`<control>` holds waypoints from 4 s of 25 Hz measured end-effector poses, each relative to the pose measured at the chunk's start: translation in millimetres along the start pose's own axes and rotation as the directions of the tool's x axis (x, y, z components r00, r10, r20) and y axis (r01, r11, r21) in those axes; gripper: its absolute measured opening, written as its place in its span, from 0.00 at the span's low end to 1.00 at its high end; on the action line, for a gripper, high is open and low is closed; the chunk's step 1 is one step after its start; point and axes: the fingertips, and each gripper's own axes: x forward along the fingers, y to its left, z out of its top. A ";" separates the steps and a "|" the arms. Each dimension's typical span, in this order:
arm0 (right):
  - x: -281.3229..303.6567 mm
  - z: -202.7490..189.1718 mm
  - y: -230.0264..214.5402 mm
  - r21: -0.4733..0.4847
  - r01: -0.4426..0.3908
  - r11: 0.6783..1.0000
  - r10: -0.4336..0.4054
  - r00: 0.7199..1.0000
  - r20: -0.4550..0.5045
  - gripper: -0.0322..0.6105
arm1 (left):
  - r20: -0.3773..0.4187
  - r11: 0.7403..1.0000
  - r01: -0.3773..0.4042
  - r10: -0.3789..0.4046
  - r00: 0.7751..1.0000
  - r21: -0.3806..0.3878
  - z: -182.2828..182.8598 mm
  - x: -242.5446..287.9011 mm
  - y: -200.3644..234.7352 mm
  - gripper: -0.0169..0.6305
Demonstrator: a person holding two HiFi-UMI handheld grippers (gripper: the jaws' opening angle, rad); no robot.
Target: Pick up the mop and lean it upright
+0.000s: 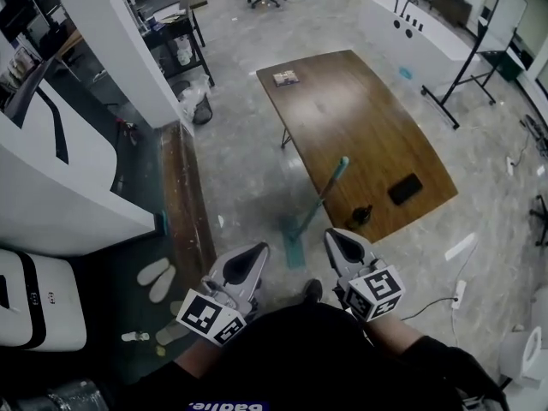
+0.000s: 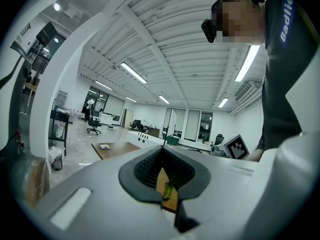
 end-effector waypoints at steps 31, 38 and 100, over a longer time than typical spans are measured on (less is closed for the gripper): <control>-61.2 -2.2 -113.7 0.063 0.114 0.992 -0.112 0.993 -0.020 0.06 | -0.320 0.986 0.119 -0.075 0.944 0.120 -154.9 228.0 38.9 0.31; -82.1 -13.6 -135.0 0.084 0.219 0.972 -0.213 0.975 -0.068 0.06 | -0.409 0.981 0.117 -0.044 0.911 0.156 -204.4 259.4 57.5 0.37; 56.1 34.8 -31.2 -0.018 0.060 0.998 -0.060 0.998 -0.009 0.06 | -0.118 0.974 0.097 -0.074 0.990 0.204 28.1 106.8 97.2 0.20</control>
